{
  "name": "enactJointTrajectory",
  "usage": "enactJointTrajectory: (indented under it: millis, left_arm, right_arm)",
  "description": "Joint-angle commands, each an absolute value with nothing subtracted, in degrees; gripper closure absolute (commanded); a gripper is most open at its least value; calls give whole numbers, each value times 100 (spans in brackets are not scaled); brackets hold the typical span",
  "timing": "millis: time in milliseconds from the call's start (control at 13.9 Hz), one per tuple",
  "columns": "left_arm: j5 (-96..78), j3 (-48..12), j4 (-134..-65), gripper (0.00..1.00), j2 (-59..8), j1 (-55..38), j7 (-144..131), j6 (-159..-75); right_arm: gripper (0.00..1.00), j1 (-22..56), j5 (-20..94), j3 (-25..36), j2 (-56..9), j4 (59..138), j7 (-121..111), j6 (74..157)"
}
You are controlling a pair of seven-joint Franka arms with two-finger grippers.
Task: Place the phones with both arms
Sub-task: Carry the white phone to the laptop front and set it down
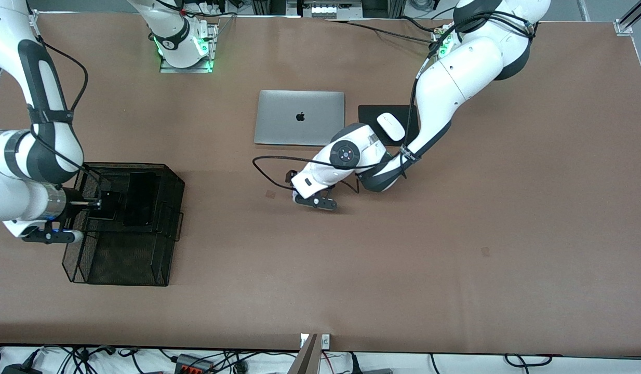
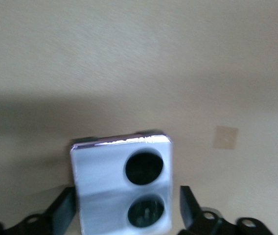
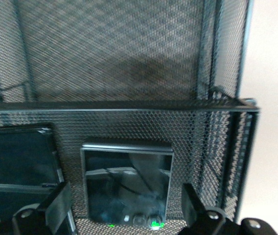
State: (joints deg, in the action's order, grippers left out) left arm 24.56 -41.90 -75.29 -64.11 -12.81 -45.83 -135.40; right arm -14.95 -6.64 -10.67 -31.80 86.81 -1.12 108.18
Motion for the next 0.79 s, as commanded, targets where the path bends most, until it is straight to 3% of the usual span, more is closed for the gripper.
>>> enactJointTrajectory:
  millis: [0,288,720]
  left_arm:
    - [2461,-4069,-7453,0,-6188,-1310,-4535,-13317]
    - [2470,-4078,-7453,0,-5408,-898,-4483,-11887]
    - [2479,-4131,-7436,0,-4327,411,-2912,-9882]
  right_arm:
    - [0,-1337,-738,-1178,-2682,8640,-193,10627]
    - [0,-1231,-650,-1397,-2593,8306,-106,9994]
    - [0,-968,-659,-1433,-2672,8297,-79,10142]
